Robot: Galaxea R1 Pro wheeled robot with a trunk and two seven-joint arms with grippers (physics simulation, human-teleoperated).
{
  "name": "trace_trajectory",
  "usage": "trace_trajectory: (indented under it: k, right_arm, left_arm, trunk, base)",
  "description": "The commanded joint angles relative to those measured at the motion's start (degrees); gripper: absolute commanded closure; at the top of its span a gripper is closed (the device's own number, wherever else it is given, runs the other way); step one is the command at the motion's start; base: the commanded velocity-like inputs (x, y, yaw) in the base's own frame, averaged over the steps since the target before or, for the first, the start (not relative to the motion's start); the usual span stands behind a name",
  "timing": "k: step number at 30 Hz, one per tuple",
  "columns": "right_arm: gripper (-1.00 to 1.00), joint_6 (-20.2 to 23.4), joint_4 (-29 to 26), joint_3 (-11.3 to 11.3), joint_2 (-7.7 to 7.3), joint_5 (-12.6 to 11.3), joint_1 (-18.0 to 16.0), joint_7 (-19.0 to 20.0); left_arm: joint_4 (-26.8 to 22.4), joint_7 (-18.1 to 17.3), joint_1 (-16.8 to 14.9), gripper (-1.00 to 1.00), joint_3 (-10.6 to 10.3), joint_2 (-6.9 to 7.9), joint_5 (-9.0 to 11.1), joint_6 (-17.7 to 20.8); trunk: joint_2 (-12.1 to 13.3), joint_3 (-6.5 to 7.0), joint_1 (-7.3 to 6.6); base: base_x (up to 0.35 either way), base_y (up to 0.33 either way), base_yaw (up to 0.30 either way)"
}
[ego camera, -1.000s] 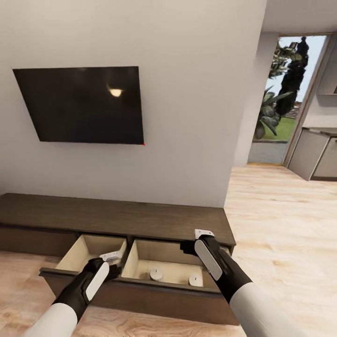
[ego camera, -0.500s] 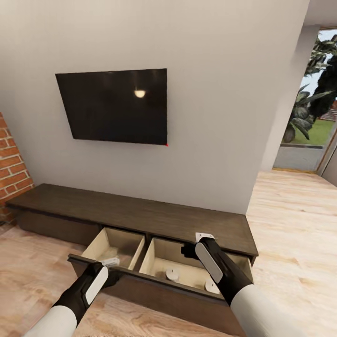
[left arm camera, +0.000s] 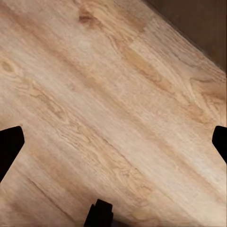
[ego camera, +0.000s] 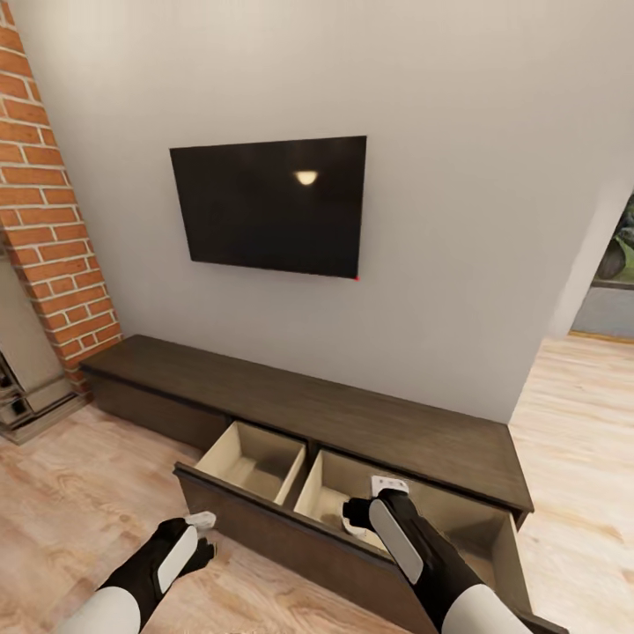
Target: Place each of the two pumpkins and all three candles from the living room inside a cabinet in the living room (use any cabinet), then make sure every cabinet is closed, and position the cauldron so it is next to a table in the living room.
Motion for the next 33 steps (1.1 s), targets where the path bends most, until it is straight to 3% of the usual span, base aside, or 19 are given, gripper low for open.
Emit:
trace_trajectory:
  k: [1, 4, 7, 12, 33]
  right_arm:
    - [-1.0, -0.49, 0.71, 0.22, 0.14, -0.53, 0.29, -0.55]
    - [-1.0, -3.34, 3.69, 0.92, 0.36, -0.47, 0.54, -0.49]
    - [-1.0, -6.86, 6.84, 3.82, 0.47, -0.47, 0.63, -0.64]
    - [-1.0, -8.28, 7.96, 6.67, 0.48, -0.44, 0.66, -0.67]
    - [-1.0, -8.72, 8.13, 7.15, -0.04, -0.47, 0.66, -0.55]
  left_arm:
    - [0.93, 0.48, -0.03, -1.0, -0.46, 0.06, 0.59, -1.29]
    - [2.14, 0.48, -0.03, -1.0, -0.47, 0.01, 0.68, -3.71]
    - [2.8, 0.47, -0.02, -1.0, -0.52, -0.05, 0.78, -4.75]
    - [3.0, 0.47, -0.02, -1.0, -0.54, -0.08, 0.81, -5.08]
    - [3.04, 0.3, -0.08, -1.0, -0.55, -0.01, 0.85, -5.25]
  trunk:
    - [-0.03, -0.06, 0.0]
    - [-0.03, -0.06, 0.0]
    - [-0.03, -0.06, 0.0]
    - [-0.03, -0.08, 0.0]
    - [-0.03, -0.52, 0.0]
  base:
    - [0.0, 0.0, 0.292]
    - [0.0, 0.0, 0.292]
    - [0.0, 0.0, 0.292]
    - [0.0, 0.0, 0.292]
    - [0.0, 0.0, 0.292]
